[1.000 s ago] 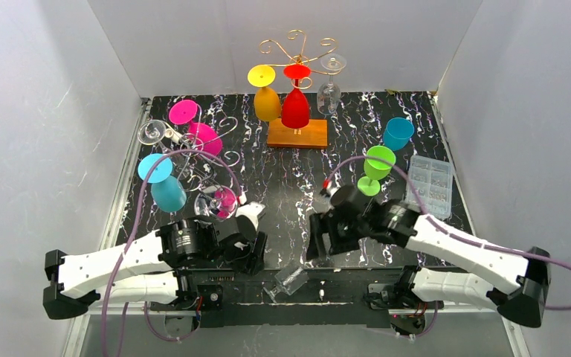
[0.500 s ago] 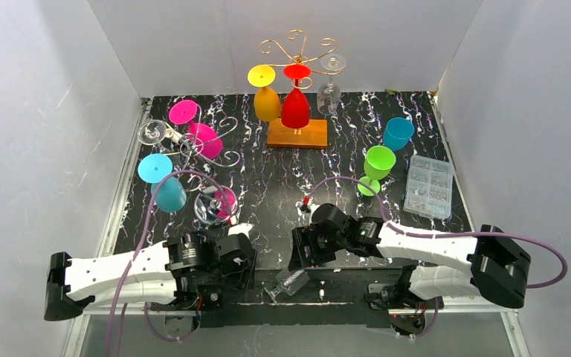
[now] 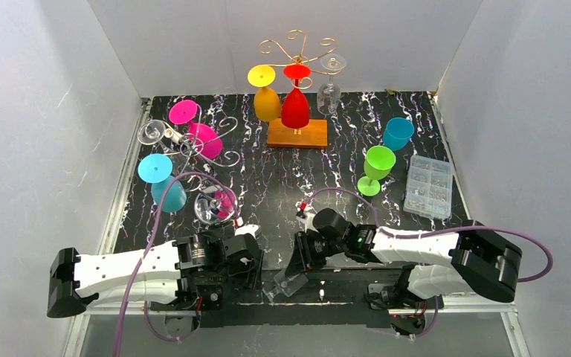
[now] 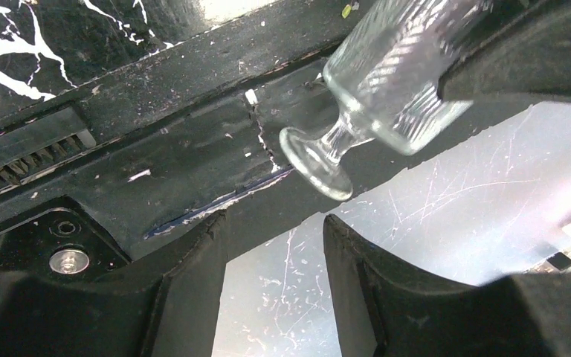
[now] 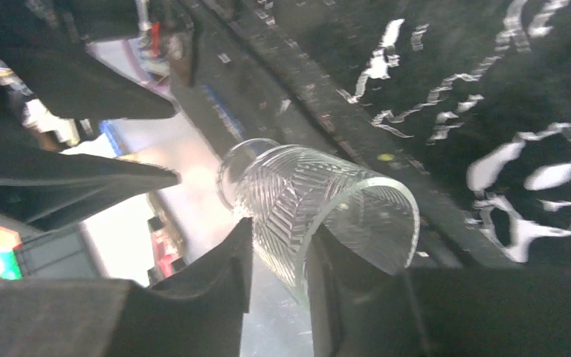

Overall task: Take the wine glass off the wine glass rack
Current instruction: Place the wine glass at the center of the board.

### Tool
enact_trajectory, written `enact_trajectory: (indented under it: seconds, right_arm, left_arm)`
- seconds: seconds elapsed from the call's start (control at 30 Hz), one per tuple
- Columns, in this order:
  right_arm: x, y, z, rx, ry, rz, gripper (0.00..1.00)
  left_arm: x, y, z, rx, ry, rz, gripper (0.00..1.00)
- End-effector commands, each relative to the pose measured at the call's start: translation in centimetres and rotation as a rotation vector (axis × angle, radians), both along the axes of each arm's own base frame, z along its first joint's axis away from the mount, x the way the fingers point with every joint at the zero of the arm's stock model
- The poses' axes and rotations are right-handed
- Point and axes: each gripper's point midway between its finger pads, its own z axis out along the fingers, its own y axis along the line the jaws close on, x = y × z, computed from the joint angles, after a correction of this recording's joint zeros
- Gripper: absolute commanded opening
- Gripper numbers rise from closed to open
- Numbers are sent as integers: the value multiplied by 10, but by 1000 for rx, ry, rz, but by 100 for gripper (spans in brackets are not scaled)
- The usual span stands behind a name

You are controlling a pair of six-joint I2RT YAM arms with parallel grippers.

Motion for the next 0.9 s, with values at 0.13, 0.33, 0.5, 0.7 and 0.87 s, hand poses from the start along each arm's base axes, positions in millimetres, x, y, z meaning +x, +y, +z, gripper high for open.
enact_trajectory:
  seconds: [0.13, 0.33, 0.5, 0.7, 0.87]
  right_arm:
    - [14, 14, 38, 17, -51, -15, 1]
    - [87, -40, 101, -349, -378, -195, 1]
    - [144, -85, 126, -687, -594, -320, 1]
    - [206, -116, 101, -785, -555, -436, 1]
    - [228, -137, 73, -879, -544, -465, 1]
  left_arm:
    - [12, -3, 30, -20, -89, -28, 50]
    - [31, -13, 84, -58, -214, -68, 53]
    - [55, -19, 128, -66, -350, -69, 61]
    - [87, -32, 175, -67, -453, -51, 71]
    - [115, -39, 200, -110, -477, -19, 74]
